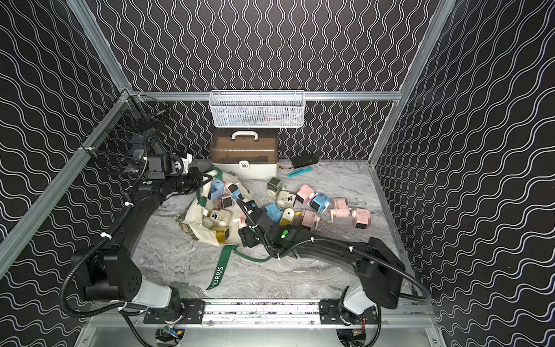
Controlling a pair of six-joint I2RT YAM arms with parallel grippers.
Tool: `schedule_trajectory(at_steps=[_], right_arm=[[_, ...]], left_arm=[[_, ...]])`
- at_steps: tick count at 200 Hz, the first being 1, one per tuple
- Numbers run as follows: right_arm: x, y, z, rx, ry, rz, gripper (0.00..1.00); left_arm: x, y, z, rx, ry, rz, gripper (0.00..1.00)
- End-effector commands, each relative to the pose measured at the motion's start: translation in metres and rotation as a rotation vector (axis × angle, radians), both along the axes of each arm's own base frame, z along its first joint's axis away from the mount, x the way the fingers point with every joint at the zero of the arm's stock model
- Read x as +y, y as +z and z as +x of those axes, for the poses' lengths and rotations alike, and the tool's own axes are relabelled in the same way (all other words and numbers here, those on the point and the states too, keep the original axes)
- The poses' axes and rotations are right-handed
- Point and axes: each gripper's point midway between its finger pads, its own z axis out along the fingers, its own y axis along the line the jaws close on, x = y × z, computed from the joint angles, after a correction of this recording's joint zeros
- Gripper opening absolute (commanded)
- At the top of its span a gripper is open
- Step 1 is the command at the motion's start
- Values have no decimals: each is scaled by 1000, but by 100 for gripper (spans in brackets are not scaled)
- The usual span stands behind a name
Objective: Take out the pencil sharpeners from the tote bags
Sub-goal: Pick up the pencil sharpener from the canvas bag, then place the pencil sharpener at the center of the board.
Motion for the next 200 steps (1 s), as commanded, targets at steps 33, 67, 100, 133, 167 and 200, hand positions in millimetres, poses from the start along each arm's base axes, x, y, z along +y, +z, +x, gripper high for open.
schedule_trajectory(at_steps=[33,67,100,133,167,200], right_arm=[[-75,16,0,-41,-256,-18,56],[-138,7,8,-76,-475,-63,57],[-195,-10,18,-83,-699,-89,58],[-251,-23,24,-136,-940,-153,59],[-274,-54,34,-110,-1061,-191,61],[-288,-96,45,-24,-1116,-208,61]], left_arm=[[-1,11,1,-44,-13,1,0],[0,9,0,-44,-13,5,0],[0,11,0,-46,-12,5,0],[-1,11,0,-45,-17,-5,0],[-1,11,0,-46,-15,-7,0],[-1,11,0,-44,-15,-6,0]])
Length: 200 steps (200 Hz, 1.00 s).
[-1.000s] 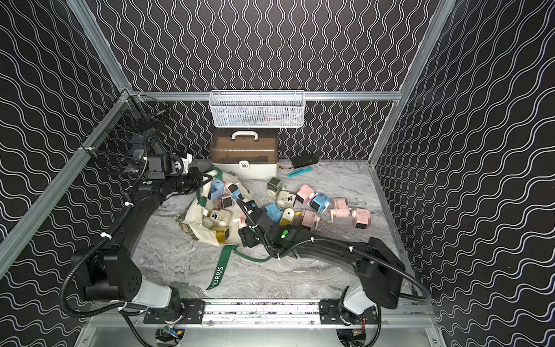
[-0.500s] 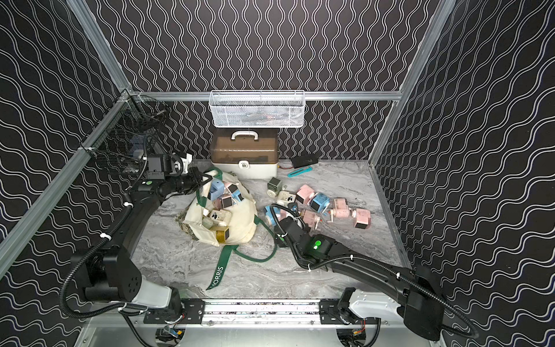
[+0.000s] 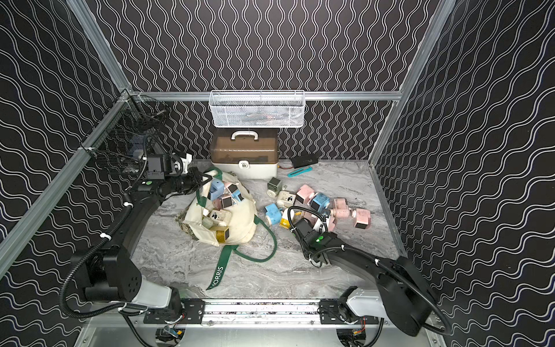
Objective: Take out the pencil sharpeners from the tote bags
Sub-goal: Place the pencil sharpener at the center of the board.
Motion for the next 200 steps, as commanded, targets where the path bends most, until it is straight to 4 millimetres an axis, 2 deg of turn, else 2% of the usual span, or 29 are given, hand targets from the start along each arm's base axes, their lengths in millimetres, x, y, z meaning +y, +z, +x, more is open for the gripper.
schedule_trajectory(at_steps=[1,29,85,122,173,200], right_arm=[[-3,-12,14,-40,-67,68,61],[-9,-31,21,-12,-97,78,61],[-10,-40,31,29,-94,116,64],[5,-51,41,91,-24,145,67],[24,-56,48,122,78,182,77],[25,-53,46,115,92,192,90]], left_arm=[[-2,10,1,-42,-18,-5,0],[-1,9,1,-41,-16,-3,0],[-1,9,1,-41,-15,-6,0],[-1,10,1,-43,-14,-6,0],[-1,10,1,-44,-14,-6,0],[-1,9,1,-42,-15,-4,0]])
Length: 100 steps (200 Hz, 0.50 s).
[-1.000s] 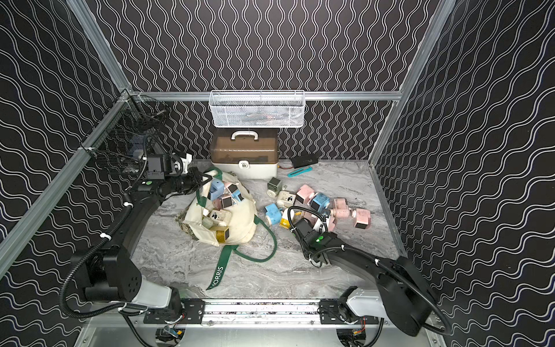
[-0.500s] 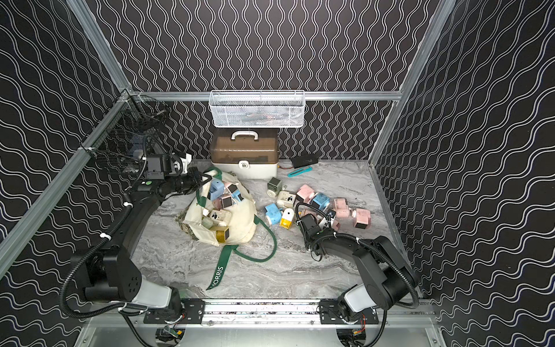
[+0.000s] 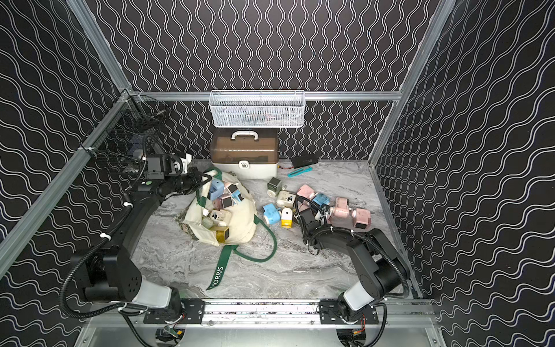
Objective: Take out the pencil sharpeners from the tote bags
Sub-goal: Place the pencil sharpener at the center of the board.
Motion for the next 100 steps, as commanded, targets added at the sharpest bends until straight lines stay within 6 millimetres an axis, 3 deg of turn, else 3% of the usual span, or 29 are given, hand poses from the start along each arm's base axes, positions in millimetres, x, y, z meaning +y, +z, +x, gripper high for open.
schedule_trajectory(at_steps=[1,56,100], right_arm=[[10,-1,-2,12,51,43,90],[2,18,-12,-16,36,50,98],[9,53,-23,-86,91,97,98]], left_arm=[[-2,10,1,-42,-16,-3,0],[-2,10,1,-42,-16,-3,0],[-1,9,1,-41,-14,-2,0]])
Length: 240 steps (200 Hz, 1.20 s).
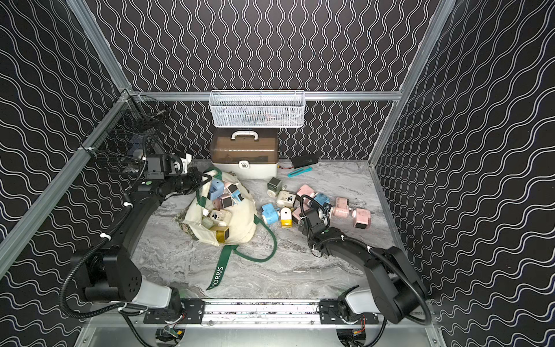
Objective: Take out the pencil sharpeners from the tote bags
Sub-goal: Place the pencil sharpener at the center of the board, then adjust the canvas bag at the center of the board.
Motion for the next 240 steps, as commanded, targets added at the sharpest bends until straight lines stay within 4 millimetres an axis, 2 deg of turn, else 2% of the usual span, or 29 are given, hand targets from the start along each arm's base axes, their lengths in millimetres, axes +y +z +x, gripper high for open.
schedule_trajectory(at_steps=[1,25,55,89,131,155,183,218,240], right_arm=[[1,12,-11,-11,24,4,98],[13,38,-17,-75,76,26,96],[50,78,-28,-179,224,75,93],[112,121,-48,-248,445,110,91],[199,150,-82,-300,766,166,88],[239,153,-101,-307,917,173,87],[277,142,-116,-282,1049,141,86],[312,118,-109,-251,1075,134,84],[326,96,-99,-194,1059,84,82]], left_arm=[[-2,9,1,-40,-15,-3,0],[-2,10,0,-43,-17,-3,0],[-2,9,0,-40,-14,-3,0],[-1,10,0,-43,-15,-3,0],[-2,10,0,-43,-18,-5,0],[-2,11,0,-45,-18,0,0],[-4,10,-1,-43,-28,-8,0],[-8,14,-2,-61,-52,-26,0],[-8,15,-1,-63,-54,-27,0]])
